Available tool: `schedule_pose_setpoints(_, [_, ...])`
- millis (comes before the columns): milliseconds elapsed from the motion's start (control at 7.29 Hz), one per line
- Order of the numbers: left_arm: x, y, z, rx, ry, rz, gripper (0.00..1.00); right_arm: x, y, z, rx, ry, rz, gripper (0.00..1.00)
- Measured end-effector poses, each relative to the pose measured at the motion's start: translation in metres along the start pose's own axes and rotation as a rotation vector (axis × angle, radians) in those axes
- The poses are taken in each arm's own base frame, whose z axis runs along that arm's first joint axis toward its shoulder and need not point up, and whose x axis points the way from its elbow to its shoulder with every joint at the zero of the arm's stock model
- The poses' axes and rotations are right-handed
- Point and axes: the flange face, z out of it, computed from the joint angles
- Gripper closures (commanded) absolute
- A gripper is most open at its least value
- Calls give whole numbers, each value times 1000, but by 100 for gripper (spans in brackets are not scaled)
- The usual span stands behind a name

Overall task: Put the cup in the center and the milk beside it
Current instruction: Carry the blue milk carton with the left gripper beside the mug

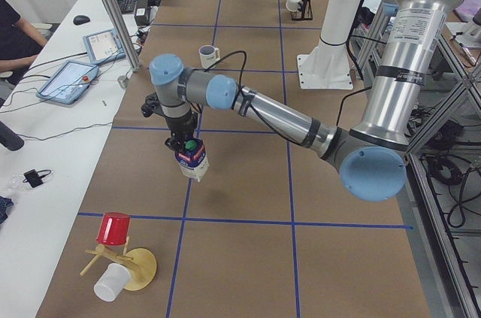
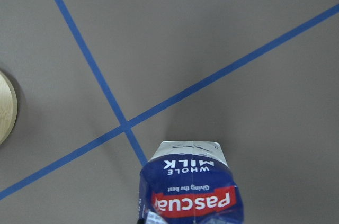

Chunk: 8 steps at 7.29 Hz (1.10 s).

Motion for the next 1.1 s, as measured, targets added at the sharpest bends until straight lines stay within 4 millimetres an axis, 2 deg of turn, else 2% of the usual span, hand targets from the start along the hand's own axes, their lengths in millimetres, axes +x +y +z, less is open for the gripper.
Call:
schedule_pose_setpoints(137, [53,-38,-7,-17,8,-87,100,1,0,0,0,0,1,0])
schedule_pose_setpoints(412, [173,-95,4,-49,38,-257,100,3,-1,1,1,2,3,0])
schedule_pose_setpoints(824, [320,-157,20,-83,49,-396,100,13,2,6,-2,13,12,0])
schedule_pose_setpoints(1098, [399,-179,39,-86,30,-432,100,16,2,8,-5,16,15,0])
